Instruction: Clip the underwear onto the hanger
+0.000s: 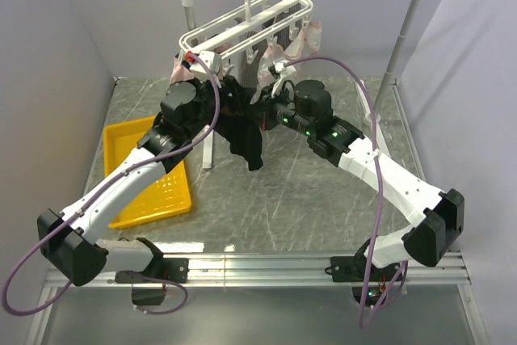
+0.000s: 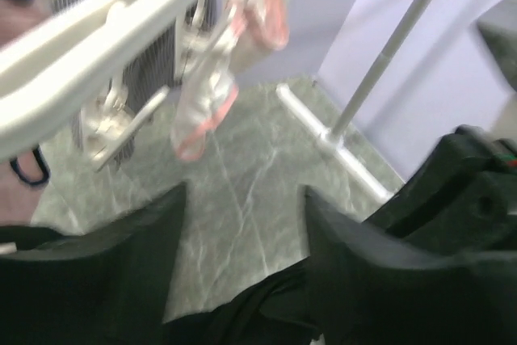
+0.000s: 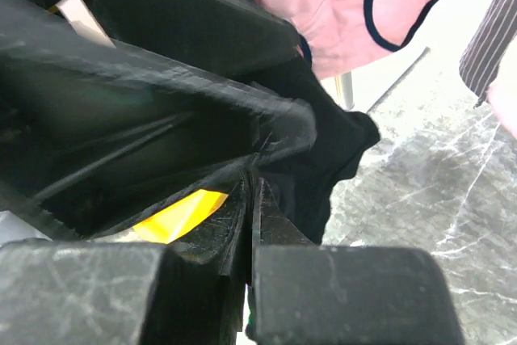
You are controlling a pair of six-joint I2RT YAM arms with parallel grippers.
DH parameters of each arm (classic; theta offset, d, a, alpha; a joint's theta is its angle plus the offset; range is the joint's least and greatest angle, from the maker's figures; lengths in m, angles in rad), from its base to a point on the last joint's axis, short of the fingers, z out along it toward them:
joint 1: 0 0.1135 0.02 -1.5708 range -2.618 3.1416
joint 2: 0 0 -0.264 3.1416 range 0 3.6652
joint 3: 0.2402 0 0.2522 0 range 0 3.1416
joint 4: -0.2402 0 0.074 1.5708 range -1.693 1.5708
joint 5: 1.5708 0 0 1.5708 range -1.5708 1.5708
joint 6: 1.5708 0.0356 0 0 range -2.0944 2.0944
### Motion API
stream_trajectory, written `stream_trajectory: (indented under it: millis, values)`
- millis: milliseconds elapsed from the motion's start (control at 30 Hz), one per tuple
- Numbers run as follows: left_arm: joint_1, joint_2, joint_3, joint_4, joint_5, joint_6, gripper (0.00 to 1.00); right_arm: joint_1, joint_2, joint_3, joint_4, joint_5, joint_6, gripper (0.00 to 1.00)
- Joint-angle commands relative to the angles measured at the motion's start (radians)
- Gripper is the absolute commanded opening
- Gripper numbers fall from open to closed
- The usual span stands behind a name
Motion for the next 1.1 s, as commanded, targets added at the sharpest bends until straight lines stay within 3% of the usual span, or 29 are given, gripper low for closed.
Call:
stream_trajectory:
  millis: [0, 100, 167, 400, 567, 867, 1067]
  values:
    - [-0.003, -0.037, -0.024, 0.212, 0.008, 0.017, 0.69, -0.018, -0.022, -0.008, 0.089, -0.025, 0.028, 0.0]
    - [-0.003, -0.048, -0.098, 0.369, 0.154, 0.044, 0.8, -0.026, -0.018, -0.022, 0.102, -0.042, 0.04, 0.0]
    - [-0.002, -0.039, -0.127, 0.441, 0.186, 0.043, 0.82, -0.032, -0.02, -0.034, 0.146, -0.047, 0.058, 0.0]
    - [-0.003, 0.074, -0.1, 0.533, 0.13, 0.054, 0.85, -0.038, -0.025, -0.064, 0.186, 0.002, 0.129, 0.0]
    - [-0.003, 0.168, -0.006, 0.491, 0.026, 0.084, 0.84, -0.049, -0.025, -0.08, 0.207, 0.033, 0.161, 0.0]
    - [-0.003, 0.246, 0.054, 0.523, -0.018, 0.113, 0.82, -0.055, -0.009, -0.102, 0.246, 0.013, 0.151, 0.0]
    - [-0.003, 0.271, 0.079, 0.515, -0.039, 0.144, 0.68, -0.056, 0.006, -0.122, 0.289, 0.05, 0.123, 0.0]
